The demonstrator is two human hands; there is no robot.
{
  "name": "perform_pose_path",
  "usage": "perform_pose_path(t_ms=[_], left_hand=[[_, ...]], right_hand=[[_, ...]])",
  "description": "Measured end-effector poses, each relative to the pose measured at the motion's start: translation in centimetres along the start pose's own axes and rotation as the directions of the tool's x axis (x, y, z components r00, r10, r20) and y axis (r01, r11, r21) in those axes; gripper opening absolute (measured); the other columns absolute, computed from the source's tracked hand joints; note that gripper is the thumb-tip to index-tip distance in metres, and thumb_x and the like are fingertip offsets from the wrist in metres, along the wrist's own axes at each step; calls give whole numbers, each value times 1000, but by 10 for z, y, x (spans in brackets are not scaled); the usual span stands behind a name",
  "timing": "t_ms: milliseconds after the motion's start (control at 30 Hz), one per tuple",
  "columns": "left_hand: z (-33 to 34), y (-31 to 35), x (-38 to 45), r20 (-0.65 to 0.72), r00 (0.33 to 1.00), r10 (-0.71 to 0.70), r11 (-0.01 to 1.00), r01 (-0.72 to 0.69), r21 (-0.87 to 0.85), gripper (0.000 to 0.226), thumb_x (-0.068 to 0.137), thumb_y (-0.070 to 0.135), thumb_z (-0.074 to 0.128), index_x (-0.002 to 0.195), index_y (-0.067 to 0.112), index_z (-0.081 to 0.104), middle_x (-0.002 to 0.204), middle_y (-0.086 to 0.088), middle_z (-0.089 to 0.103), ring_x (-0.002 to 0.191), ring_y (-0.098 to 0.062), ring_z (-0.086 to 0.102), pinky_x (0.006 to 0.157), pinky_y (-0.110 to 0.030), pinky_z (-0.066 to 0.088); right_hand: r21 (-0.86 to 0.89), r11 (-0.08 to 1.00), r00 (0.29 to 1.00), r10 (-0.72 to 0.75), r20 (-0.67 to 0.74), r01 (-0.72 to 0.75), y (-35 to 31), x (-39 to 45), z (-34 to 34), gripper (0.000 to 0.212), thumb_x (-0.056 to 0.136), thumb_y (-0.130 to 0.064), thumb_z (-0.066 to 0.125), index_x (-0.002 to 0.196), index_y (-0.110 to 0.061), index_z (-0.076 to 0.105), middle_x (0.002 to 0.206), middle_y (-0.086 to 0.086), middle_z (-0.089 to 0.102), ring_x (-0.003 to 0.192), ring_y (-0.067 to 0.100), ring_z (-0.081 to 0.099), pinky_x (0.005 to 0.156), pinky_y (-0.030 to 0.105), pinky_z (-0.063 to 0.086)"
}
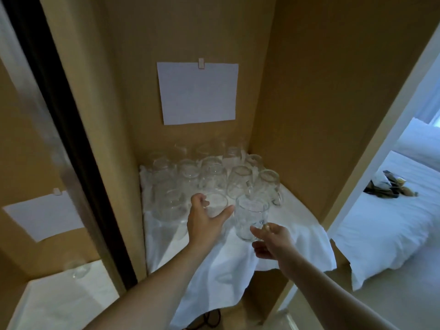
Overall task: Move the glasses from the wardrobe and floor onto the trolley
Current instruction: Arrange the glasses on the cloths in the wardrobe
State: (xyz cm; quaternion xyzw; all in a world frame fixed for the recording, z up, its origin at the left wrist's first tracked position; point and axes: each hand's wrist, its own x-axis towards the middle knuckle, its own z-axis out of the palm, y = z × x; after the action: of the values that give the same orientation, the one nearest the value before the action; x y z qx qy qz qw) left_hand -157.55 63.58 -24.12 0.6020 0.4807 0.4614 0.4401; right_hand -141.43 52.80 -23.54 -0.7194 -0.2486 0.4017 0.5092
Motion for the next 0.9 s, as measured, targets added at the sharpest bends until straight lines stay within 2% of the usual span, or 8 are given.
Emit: perform_pose_path(t_ms=[233, 333, 467, 567, 633, 767, 833, 900], left_hand=[[17, -16, 18, -24, 1000, 18, 999, -19, -32, 77, 55, 72, 82, 115, 50, 40, 114, 17, 58, 111, -8, 58, 93, -28, 48], [20, -24, 16, -45, 999, 20, 999, -22, -46, 81, 50, 78, 82, 117, 54, 42, 115, 18, 60, 110, 2, 57, 89, -15, 44], [28, -38, 4, -111, 994, -15, 998, 9, -55, 92, 53, 72, 86, 129, 43, 42, 118, 17, 62, 110, 7, 57, 82, -2, 42], [36, -42, -3, -169, 985, -36, 999, 33, -22, 89, 60, 55, 93, 131, 45, 39, 121, 18, 60, 113, 8, 56, 84, -3, 44], [39, -40, -7, -204, 978, -42, 999, 43, 2, 91, 59, 50, 95, 128, 53, 36, 123, 18, 58, 114, 7, 54, 86, -4, 44], [47, -39, -23, -273, 961, -40, 992, 71, 104, 107, 57, 41, 98, 139, 39, 30, 128, 10, 56, 119, -9, 55, 98, -26, 49], [50, -38, -29, -288, 957, -35, 981, 88, 173, 110, 60, 31, 98, 144, 30, 26, 129, 6, 53, 123, -16, 54, 101, -34, 49], [51, -33, -34, -307, 950, -50, 971, 119, 208, 110, 64, 27, 97, 145, 31, 22, 131, 5, 50, 125, -16, 51, 101, -34, 48]], right_hand=[[17, 1000, 990, -4, 144, 1, 2, 24, 1, 43, 82, -39, 81, 87, 0, 62, 81, 13, 74, 73, 26, 72, 75, 38, 64], [-82, 997, 946, 16, 323, 11, 0, 34, -19, 60, 76, -59, 73, 107, -7, 68, 93, 12, 78, 89, 27, 76, 85, 43, 61], [-95, 995, 903, 53, 426, -13, -1, 65, -59, 48, 95, -53, 59, 116, -11, 64, 98, 19, 76, 92, 35, 75, 77, 43, 61], [-46, 996, 928, -49, 368, 71, -4, 96, -73, 31, 93, -17, 71, 122, -9, 63, 103, 14, 76, 95, 33, 73, 76, 41, 61], [-51, 987, 895, -114, 431, 151, -9, 110, -67, 54, 80, 2, 79, 127, -18, 60, 116, 9, 70, 101, 26, 70, 77, 35, 59], [-121, 940, 760, -176, 625, 318, -13, 122, -42, 90, 68, -6, 92, 139, -31, 43, 124, -17, 57, 112, 4, 59, 85, 16, 52], [-136, 925, 740, -188, 646, 354, -9, 127, -33, 93, 67, -11, 93, 143, -25, 42, 126, -15, 56, 115, 3, 56, 93, 16, 48], [-112, 949, 738, -150, 658, 294, -7, 131, -29, 90, 65, -13, 95, 140, -27, 46, 125, -13, 60, 111, 2, 59, 83, 13, 50]])
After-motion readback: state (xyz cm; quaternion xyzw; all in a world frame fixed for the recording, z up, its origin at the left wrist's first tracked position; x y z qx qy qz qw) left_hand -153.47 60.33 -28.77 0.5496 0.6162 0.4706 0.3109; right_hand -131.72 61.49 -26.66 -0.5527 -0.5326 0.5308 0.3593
